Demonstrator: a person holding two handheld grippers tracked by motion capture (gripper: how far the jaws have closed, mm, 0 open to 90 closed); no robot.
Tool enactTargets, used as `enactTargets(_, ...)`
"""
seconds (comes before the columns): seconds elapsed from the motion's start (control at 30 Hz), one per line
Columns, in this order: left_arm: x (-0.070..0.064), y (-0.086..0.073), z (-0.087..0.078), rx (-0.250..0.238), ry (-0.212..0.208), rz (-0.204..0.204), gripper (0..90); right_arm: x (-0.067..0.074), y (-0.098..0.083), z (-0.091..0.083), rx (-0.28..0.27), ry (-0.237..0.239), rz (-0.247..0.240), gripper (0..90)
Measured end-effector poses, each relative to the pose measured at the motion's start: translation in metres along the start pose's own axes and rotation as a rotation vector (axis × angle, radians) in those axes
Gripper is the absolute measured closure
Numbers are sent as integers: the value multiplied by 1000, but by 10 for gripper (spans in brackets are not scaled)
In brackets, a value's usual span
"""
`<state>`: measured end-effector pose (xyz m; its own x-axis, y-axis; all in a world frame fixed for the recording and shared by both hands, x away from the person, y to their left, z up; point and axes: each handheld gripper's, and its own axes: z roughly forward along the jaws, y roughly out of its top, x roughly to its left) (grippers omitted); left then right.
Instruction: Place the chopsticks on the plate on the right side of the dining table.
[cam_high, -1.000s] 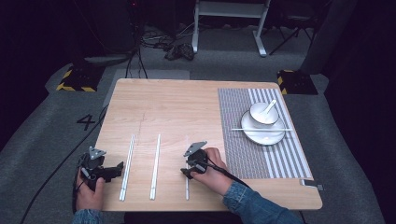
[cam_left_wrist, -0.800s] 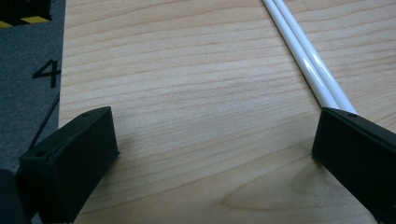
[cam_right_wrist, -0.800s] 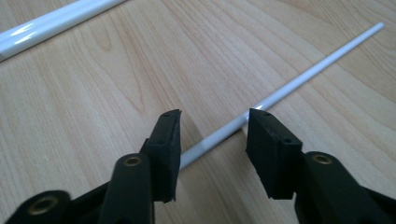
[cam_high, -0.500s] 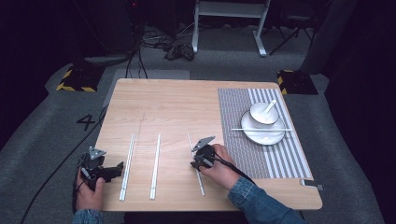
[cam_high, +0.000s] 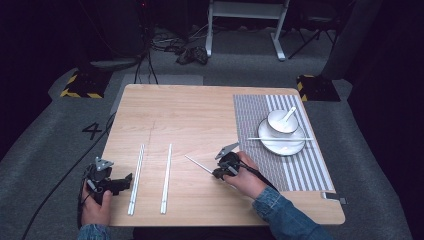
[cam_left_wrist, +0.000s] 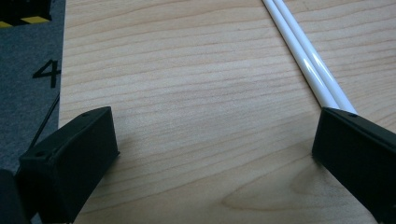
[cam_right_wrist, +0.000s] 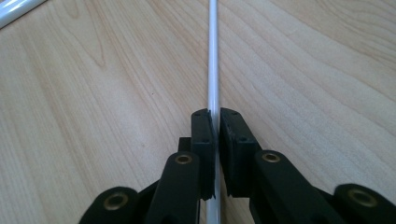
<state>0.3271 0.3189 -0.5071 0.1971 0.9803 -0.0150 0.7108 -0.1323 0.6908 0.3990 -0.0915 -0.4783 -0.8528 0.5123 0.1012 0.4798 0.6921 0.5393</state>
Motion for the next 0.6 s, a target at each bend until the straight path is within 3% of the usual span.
enactTargets(0.2, 0, 0, 0, 0, 0, 0, 0, -5, -2, -3, 16, 32, -7, 839)
enactTargets(0.5, 0, 0, 0, 0, 0, 0, 0, 1, -8, -8, 38, -11, -41, 799)
enactTargets(0.6, 0, 0, 0, 0, 0, -1, 0, 2, -11, -12, 52, -21, -30, 779)
